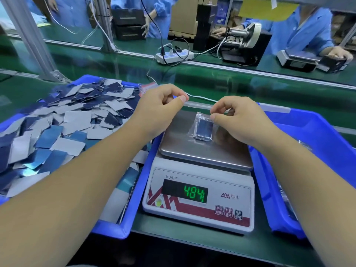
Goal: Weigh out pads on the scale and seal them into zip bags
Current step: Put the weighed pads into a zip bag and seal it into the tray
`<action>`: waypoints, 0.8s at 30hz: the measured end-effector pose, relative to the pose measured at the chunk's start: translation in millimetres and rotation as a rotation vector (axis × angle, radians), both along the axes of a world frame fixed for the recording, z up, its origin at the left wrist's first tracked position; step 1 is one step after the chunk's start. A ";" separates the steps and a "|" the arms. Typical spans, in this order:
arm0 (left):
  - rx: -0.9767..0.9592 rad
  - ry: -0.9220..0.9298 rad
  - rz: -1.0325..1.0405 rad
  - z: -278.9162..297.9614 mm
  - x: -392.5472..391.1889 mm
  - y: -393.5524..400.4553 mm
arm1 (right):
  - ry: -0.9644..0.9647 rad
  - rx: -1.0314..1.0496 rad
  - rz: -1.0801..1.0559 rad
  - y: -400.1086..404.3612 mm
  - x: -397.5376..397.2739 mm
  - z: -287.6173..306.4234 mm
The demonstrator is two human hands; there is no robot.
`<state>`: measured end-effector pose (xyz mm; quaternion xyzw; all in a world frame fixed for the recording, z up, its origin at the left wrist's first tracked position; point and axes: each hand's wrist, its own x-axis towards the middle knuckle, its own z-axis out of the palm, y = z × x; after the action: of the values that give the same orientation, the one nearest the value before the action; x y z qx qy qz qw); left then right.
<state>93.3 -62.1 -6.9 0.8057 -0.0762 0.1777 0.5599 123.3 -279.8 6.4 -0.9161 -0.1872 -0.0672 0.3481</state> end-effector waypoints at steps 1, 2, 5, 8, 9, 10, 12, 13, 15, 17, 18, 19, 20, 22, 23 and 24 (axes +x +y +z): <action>-0.009 -0.004 0.000 0.1 -0.2 0.3 | -0.002 -0.003 0.000 -0.4 0.4 0.0; -0.014 -0.006 0.000 0.3 -0.1 0.4 | -0.004 -0.006 0.001 -0.5 0.8 -0.1; -0.009 -0.006 0.002 0.9 -0.4 0.6 | -0.024 -0.029 -0.001 -0.3 0.7 0.2; -0.006 -0.012 0.000 1.1 -0.6 0.6 | -0.048 -0.062 0.006 0.7 -1.8 0.6; -0.003 -0.014 0.000 1.0 -0.5 0.5 | -0.063 -0.080 0.024 1.1 -3.5 0.9; 0.001 -0.016 0.000 0.8 -0.4 0.1 | -0.075 -0.098 0.052 1.9 -5.8 1.5; 0.011 -0.015 -0.001 0.4 -0.5 -0.8 | -0.077 -0.119 0.126 4.5 -11.7 4.5; 0.014 -0.014 -0.004 0.0 -0.7 -0.9 | -0.067 -0.127 0.167 5.7 -14.4 6.3; 0.013 -0.009 -0.013 -1.0 -0.8 -0.3 | -0.046 -0.166 0.239 7.4 -18.3 8.7; 0.007 0.001 -0.019 -1.3 -1.3 0.2 | -0.032 -0.235 0.279 7.7 -19.9 10.1; 0.007 0.006 -0.020 -1.2 -1.3 0.1 | -0.028 -0.275 0.289 7.2 -19.7 10.1; 0.007 0.009 -0.021 -1.7 -1.1 0.0 | -0.029 -0.314 0.296 6.4 -19.2 9.6; 0.007 0.011 -0.019 -2.7 -0.4 0.3 | -0.042 -0.345 0.300 5.8 -18.7 8.9; 0.015 0.019 -0.004 -5.4 1.4 3.5 | -0.082 -0.347 0.287 7.1 -18.2 6.5; 0.023 0.017 0.007 -6.6 3.0 5.2 | -0.093 -0.329 0.278 8.0 -18.0 6.2; 0.032 0.018 0.018 -8.1 4.2 6.6 | -0.097 -0.316 0.275 8.9 -18.5 6.3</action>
<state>97.5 -55.6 -15.0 0.8167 -0.0669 0.1742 0.5460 104.8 -270.9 12.7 -0.9207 -0.3354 -0.0329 0.1968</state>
